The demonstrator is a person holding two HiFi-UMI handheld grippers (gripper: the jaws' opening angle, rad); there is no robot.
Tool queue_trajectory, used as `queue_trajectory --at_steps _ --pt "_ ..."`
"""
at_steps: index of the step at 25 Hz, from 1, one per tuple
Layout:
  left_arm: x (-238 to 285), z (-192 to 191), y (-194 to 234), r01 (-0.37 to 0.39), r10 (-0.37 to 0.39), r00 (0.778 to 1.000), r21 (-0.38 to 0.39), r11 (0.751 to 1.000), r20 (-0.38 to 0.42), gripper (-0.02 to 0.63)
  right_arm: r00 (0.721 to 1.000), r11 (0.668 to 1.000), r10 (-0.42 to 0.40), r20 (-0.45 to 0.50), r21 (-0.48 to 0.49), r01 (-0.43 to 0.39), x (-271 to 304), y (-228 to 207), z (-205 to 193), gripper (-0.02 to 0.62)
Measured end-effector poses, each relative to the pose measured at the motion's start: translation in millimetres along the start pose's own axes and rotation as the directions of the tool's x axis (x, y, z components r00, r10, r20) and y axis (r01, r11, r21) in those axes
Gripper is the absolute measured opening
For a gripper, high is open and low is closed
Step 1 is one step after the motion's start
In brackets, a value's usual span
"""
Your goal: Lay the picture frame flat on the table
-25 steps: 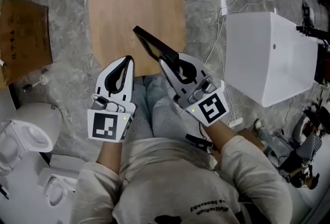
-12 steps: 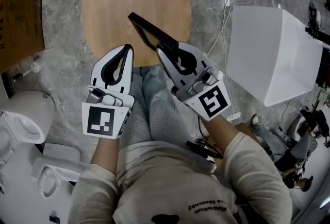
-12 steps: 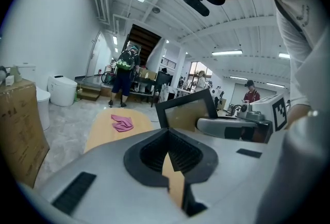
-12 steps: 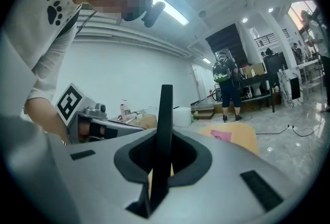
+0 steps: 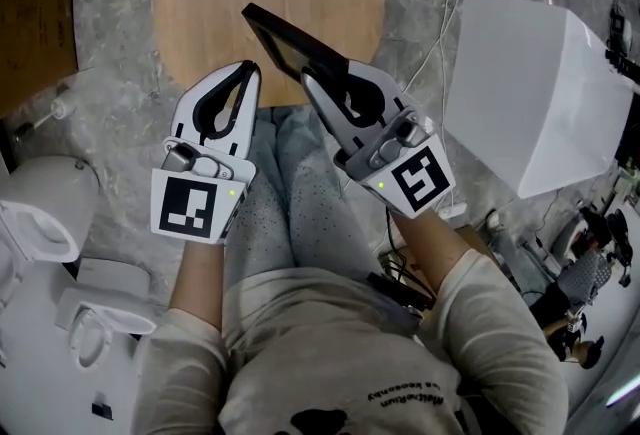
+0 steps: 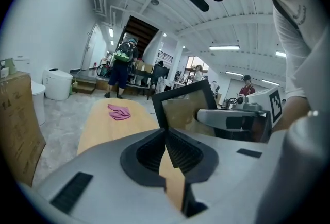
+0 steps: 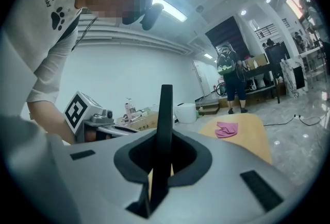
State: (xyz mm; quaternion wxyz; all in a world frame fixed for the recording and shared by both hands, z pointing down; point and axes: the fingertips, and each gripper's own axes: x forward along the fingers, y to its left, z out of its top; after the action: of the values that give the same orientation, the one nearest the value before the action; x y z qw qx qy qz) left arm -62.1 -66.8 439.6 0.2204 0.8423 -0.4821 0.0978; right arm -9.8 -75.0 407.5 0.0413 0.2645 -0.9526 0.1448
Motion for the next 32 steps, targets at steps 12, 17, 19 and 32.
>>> queue_trajectory --at_steps 12,17,19,32 --pt "22 -44 5 0.14 -0.148 0.985 -0.083 0.987 -0.093 0.164 0.998 0.998 0.05 -0.031 0.034 -0.049 -1 -1 -26 0.034" --pt "24 -56 2 0.278 -0.294 0.952 -0.162 0.947 -0.085 0.173 0.995 0.993 0.101 -0.026 0.055 -0.1 0 6 -29 0.035" --pt "23 -60 -3 0.339 -0.358 0.929 -0.171 0.925 -0.091 0.173 0.992 0.99 0.127 -0.025 0.064 -0.126 -2 9 -31 0.035" --pt "12 -58 -12 0.501 -0.517 0.856 -0.242 0.831 -0.004 0.152 0.974 0.965 0.227 0.005 0.133 -0.225 -1 19 -33 0.034"
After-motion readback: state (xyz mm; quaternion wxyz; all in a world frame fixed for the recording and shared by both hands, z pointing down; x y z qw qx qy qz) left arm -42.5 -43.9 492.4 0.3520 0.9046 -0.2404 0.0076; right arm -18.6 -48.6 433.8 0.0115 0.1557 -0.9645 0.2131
